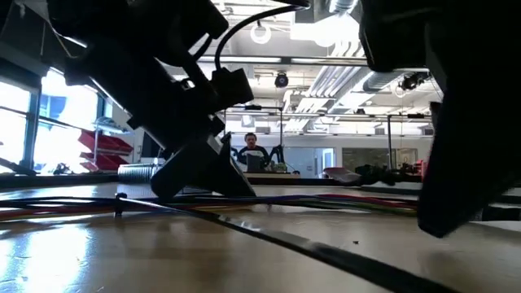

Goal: Ziptie cables
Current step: Wrap the cable wires with the black zip tie

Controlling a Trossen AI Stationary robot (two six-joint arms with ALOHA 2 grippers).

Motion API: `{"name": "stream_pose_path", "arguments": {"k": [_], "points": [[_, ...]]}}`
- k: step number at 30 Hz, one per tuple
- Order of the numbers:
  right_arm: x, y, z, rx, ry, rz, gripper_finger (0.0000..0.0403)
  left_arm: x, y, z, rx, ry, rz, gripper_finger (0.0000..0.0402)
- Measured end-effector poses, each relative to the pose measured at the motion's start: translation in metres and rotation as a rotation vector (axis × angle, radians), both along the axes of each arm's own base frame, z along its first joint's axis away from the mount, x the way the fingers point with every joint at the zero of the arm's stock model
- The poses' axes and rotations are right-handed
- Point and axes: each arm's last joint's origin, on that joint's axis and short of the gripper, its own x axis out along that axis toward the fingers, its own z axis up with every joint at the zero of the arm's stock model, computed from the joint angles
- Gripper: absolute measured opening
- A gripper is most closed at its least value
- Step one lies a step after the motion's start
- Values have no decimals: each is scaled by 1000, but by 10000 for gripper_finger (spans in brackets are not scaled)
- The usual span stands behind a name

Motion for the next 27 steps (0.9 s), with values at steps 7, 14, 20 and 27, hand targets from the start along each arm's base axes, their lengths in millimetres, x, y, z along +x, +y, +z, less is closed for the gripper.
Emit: {"name": "stream_pose_path", "arguments": {"k": [7,14,20,27], "points": [[2,-2,24,-194,-134,200,138,6,8,5,51,-42,-6,0],[24,-15,31,-317,-251,389,142,-4,-22,53,94,-124,-33,0],[49,-42,29,-424,-295,575,142,-39,-56,93,16,-202,-57,0],[70,-59,14,-462,-329,791,142,-79,-83,88,-70,-242,-19,0]]}}
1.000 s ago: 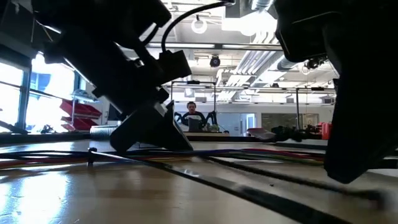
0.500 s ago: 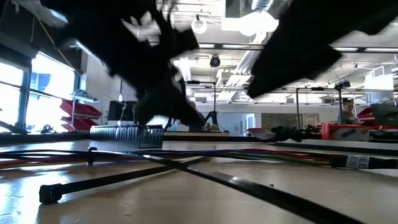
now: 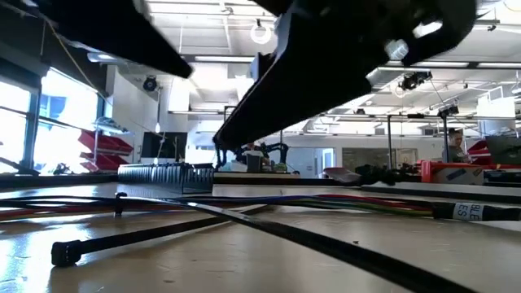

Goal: Ziptie cables
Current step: Wrap the cable wires with the black zip tie

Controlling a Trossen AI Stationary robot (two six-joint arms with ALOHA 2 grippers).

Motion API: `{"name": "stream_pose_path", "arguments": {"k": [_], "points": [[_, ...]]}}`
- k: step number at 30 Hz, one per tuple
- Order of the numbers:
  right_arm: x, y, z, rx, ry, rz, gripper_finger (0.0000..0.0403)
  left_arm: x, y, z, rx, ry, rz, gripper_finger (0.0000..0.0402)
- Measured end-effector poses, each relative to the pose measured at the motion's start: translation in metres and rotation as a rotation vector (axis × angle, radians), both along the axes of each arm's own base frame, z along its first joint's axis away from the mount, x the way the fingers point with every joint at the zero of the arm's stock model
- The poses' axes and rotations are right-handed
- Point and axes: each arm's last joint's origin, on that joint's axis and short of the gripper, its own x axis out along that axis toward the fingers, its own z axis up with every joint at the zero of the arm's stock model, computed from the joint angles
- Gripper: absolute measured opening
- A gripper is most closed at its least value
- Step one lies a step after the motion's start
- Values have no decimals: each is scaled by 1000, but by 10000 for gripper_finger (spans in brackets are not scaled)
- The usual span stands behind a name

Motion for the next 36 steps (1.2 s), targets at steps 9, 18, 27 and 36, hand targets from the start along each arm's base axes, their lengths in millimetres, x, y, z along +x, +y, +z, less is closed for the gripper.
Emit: {"name": "stream_pose_path", "arguments": {"k": [9,18,27,36], "points": [[18,6,-8,-81,-22,152,142,-18,-7,-18,-93,-17,71,0],[32,11,-33,-210,29,205,135,-18,-7,-20,-131,-39,72,1],[24,23,-36,-285,54,183,10,-16,-8,-18,-109,-53,56,1],[-7,54,-40,-516,15,-116,0,-16,-10,-18,-133,-52,38,0]]}}
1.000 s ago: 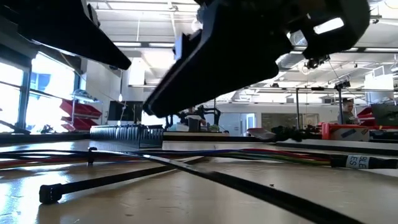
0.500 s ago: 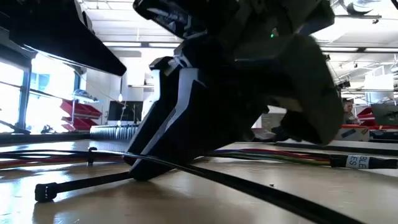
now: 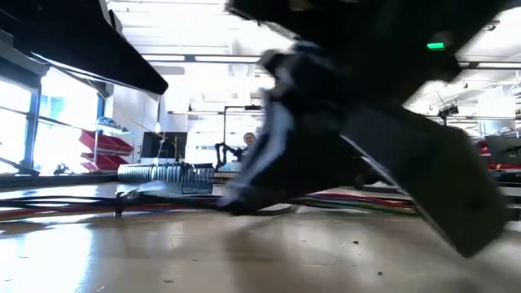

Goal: Ziptie cables
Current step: Wrap the cable wires with the black zip tie

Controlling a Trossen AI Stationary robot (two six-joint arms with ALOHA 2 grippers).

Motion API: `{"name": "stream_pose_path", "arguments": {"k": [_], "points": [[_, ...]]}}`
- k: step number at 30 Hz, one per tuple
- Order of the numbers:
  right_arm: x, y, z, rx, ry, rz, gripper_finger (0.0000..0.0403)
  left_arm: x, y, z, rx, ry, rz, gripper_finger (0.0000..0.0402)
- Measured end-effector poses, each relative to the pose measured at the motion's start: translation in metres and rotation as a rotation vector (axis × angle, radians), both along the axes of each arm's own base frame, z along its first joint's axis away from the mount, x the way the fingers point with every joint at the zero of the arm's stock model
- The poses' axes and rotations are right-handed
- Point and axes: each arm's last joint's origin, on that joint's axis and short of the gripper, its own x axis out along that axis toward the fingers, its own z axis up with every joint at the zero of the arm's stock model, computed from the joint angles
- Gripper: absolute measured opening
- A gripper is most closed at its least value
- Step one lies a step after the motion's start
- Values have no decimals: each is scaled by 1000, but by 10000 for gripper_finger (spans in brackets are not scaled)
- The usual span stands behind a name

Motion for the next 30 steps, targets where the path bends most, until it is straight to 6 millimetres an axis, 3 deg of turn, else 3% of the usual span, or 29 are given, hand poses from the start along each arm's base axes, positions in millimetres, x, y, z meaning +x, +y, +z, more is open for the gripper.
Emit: {"name": "stream_pose_path", "arguments": {"k": [4,8,12,16,19,24,27,30], "points": [[-22,8,-5,-31,-64,-166,0,2,-2,2,-4,-12,-21,0],[-49,12,-15,60,-214,-291,0,7,-7,4,-1,-45,-83,0],[-71,16,-28,160,-414,-341,0,16,-16,-2,41,-91,-171,0],[-80,12,-37,263,-513,-359,0,27,-19,-15,83,-96,-259,5],[-76,8,-36,344,-527,-339,0,30,-17,-22,80,-79,-250,14],[-48,4,-23,389,-455,-231,0,34,-4,-29,9,-14,-169,27],[-38,-1,-7,324,-425,-265,0,35,6,-35,-60,46,-117,26],[-40,-10,24,268,-359,-346,0,36,11,-40,-140,113,-124,19]]}}
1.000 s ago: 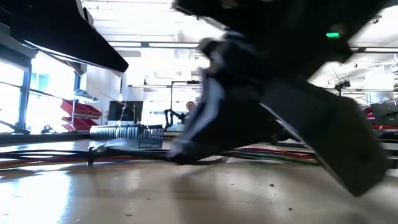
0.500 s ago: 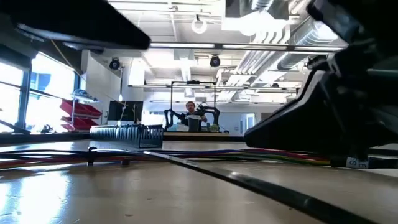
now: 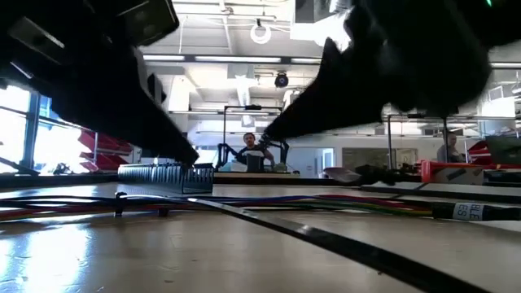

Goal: Ziptie cables
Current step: Wrap the cable wires with the black zip tie

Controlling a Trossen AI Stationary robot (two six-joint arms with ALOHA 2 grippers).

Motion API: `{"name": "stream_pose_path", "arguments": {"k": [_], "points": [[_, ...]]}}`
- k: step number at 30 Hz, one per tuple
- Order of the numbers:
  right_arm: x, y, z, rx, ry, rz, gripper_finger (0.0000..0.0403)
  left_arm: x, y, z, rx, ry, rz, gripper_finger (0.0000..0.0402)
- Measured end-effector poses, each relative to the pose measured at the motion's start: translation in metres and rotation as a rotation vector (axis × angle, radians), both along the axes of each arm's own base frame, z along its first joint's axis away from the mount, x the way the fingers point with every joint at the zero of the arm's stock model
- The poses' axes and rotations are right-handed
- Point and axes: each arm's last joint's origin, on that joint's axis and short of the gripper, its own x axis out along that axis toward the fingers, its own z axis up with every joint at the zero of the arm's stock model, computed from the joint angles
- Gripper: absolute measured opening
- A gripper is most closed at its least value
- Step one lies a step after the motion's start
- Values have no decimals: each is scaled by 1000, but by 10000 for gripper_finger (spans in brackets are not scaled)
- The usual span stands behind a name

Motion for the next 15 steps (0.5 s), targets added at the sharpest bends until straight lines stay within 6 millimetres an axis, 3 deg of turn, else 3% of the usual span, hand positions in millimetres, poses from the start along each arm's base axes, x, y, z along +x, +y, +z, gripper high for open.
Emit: {"name": "stream_pose_path", "arguments": {"k": [3,6,9,15], "points": [[-14,-20,32,-4,105,-96,0,0,1,-2,-29,31,-14,10],[-30,-49,43,11,233,-177,0,0,1,-1,-32,29,-14,3],[-38,-70,40,136,332,-166,0,0,1,-1,-35,30,-14,0],[-47,-92,7,280,368,-146,0,0,0,-3,-77,56,-34,0]]}}
